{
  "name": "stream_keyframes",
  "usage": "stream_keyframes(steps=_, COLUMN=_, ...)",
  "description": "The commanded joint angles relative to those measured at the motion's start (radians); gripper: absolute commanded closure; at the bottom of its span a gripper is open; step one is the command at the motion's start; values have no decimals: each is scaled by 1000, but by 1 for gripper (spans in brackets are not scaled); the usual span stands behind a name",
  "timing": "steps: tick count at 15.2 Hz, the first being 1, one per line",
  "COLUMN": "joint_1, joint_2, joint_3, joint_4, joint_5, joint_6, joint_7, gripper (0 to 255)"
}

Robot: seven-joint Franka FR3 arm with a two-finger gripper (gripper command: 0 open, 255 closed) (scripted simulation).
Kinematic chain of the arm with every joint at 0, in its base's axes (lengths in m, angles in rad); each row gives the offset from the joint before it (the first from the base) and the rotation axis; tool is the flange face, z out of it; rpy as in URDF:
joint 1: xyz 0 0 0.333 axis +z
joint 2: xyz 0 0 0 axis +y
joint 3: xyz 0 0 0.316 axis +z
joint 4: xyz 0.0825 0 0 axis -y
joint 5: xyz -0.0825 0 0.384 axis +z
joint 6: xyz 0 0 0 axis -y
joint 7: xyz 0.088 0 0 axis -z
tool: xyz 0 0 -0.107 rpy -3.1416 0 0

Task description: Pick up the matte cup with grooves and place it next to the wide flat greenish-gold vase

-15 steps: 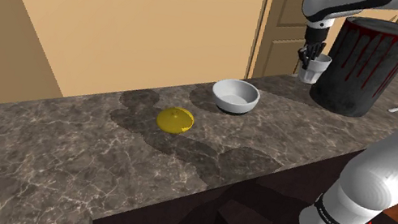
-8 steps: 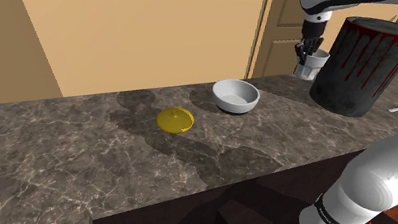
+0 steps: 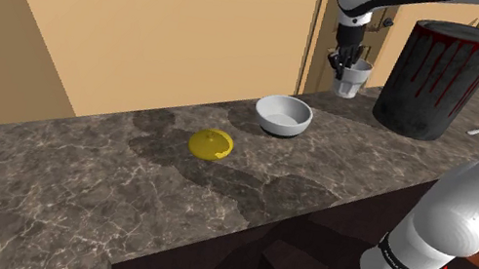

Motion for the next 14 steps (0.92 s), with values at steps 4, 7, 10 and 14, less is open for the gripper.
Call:
stream_keyframes(steps=4, joint_1=51, joint_2=13, joint_3=79, joint_4=9, joint_5=29, joint_6=-20, joint_7=120, gripper=255)
stream_keyframes(steps=7, joint_1=82, joint_2=36, joint_3=123, joint_4=32, joint_5=48, joint_6=-34, joint_7=187, gripper=255)
stream_keyframes(steps=10, joint_1=113, joint_2=67, joint_3=164, joint_4=65, joint_5=66, joint_6=-48, joint_7=252, gripper=255)
stream_keyframes(steps=14, joint_1=153, joint_2=121, joint_3=217, joint_4=125, joint_5=88, joint_6=-68, joint_7=336, gripper=255)
